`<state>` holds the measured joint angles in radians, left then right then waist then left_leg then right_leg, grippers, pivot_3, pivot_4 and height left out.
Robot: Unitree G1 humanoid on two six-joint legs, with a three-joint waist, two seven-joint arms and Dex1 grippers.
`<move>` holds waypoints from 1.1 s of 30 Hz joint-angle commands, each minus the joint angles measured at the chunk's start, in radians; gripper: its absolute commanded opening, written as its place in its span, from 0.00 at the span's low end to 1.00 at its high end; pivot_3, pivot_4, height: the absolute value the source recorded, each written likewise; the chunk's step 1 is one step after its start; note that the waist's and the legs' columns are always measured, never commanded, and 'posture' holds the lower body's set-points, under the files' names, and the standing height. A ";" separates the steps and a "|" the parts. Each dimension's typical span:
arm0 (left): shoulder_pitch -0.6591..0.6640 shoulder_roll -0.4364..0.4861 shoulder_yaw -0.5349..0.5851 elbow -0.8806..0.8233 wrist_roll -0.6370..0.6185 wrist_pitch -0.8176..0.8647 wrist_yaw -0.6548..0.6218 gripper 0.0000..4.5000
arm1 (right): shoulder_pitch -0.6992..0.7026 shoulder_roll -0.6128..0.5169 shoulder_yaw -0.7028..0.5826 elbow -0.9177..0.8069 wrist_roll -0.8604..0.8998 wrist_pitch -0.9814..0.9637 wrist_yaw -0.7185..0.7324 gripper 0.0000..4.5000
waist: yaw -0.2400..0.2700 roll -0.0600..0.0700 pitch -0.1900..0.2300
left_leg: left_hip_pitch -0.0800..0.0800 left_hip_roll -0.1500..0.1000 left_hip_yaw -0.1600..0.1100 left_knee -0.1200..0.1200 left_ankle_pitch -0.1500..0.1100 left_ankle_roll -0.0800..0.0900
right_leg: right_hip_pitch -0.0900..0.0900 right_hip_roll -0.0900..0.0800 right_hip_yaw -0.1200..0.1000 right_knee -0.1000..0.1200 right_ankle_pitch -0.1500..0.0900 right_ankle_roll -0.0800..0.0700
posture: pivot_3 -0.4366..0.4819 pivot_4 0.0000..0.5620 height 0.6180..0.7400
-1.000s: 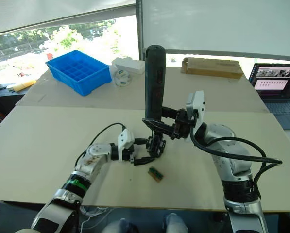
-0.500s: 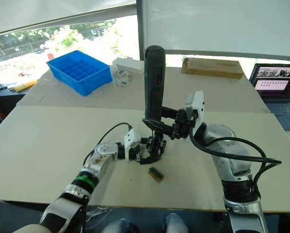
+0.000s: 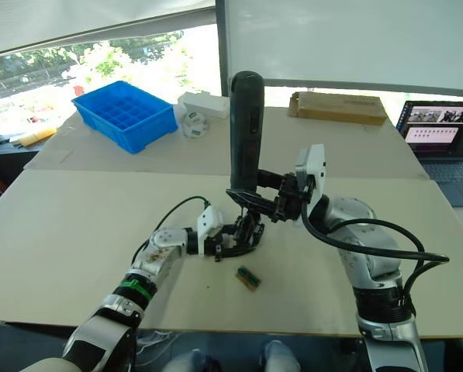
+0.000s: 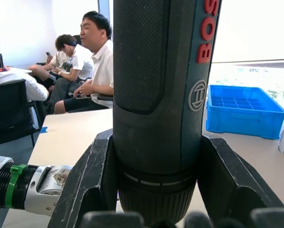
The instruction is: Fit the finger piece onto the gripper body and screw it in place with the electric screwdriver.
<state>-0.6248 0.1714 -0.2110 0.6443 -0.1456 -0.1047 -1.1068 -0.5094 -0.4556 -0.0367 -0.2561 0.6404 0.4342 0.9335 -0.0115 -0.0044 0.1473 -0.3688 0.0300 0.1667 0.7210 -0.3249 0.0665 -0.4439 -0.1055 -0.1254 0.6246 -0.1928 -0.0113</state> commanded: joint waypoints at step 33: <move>0.118 -0.024 -0.005 -0.119 0.002 0.086 0.078 0.52 | 0.060 0.007 0.094 -0.025 -0.085 0.026 -0.124 0.42 | -0.002 0.000 -0.001 | 0.010 0.001 0.000 -0.004 0.000 0.000 | 0.006 -0.003 0.002 0.000 0.000 0.000 | 0.48 0.27 1.00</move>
<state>-0.5341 0.1530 -0.1993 0.5250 -0.1418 -0.0414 -1.0222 -0.4837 -0.4384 0.0259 -0.3034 0.5920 0.4329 0.8190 -0.0135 -0.0044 0.1461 -0.3586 0.0306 0.1668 0.7165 -0.3250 0.0666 -0.4373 -0.1081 -0.1234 0.6247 -0.1930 -0.0115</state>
